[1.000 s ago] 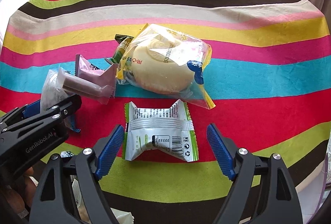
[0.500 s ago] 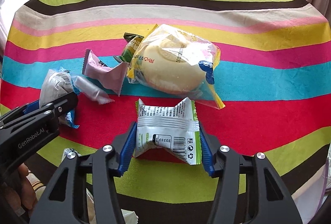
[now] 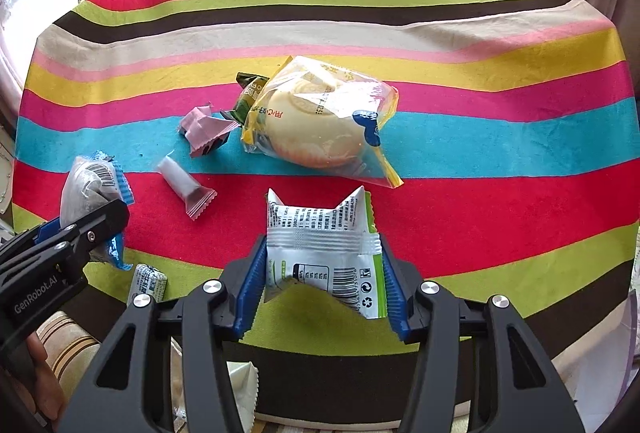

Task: Organize snacks
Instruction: 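Grasp the clear nut bag with the left tool while the right tool grasps a green-white packet, then carry both packets over the white box and lower them toward it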

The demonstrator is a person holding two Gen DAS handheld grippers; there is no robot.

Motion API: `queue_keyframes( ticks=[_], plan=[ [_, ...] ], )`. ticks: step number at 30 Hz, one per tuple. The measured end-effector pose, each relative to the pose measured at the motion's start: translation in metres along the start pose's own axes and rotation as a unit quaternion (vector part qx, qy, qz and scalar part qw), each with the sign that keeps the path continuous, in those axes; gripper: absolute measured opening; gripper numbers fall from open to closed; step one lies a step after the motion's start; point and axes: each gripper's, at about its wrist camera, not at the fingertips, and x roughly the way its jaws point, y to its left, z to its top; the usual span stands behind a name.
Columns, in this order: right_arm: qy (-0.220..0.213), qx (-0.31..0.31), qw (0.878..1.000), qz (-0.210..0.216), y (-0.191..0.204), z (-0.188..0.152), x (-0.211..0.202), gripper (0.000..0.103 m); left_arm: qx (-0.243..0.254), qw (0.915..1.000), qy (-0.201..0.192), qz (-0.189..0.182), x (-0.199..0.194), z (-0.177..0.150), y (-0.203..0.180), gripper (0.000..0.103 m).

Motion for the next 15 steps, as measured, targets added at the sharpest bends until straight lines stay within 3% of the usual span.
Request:
queue_keyframes(
  ticks=[15],
  plan=[
    [-0.013,0.045,0.999,-0.02,-0.054,-0.034,-0.045,0.051,0.07,0.997,0.003,-0.032,-0.027,-0.031,-0.071,0.055]
  ],
)
